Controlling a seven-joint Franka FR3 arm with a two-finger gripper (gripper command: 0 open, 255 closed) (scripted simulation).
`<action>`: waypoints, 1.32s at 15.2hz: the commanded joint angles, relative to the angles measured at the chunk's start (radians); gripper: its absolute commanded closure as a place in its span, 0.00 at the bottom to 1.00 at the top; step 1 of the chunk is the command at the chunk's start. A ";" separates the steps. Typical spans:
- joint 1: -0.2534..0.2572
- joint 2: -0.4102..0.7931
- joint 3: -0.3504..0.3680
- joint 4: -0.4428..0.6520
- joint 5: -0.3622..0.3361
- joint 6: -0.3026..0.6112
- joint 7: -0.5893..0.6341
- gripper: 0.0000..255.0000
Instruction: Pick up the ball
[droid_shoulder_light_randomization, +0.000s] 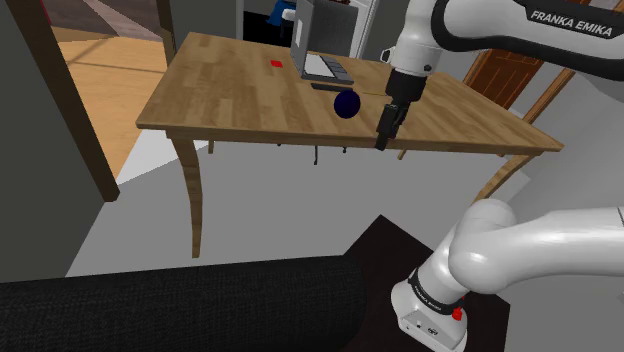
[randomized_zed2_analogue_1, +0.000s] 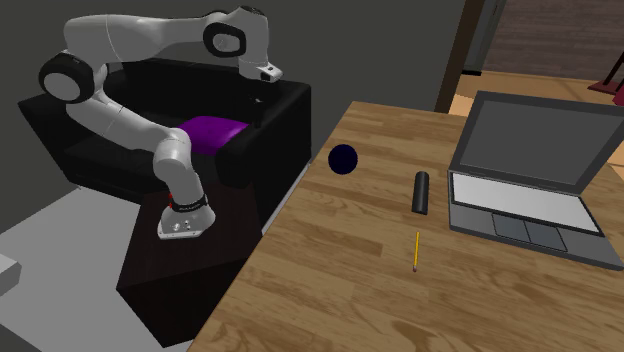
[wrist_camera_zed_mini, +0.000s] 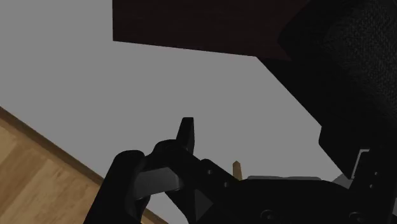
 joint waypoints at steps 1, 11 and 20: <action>0.000 0.000 0.000 0.000 0.000 0.000 0.000 0.00; -0.080 0.442 -0.155 0.380 0.223 -0.026 0.176 0.00; -0.185 0.796 -0.310 0.696 0.495 -0.116 0.304 0.00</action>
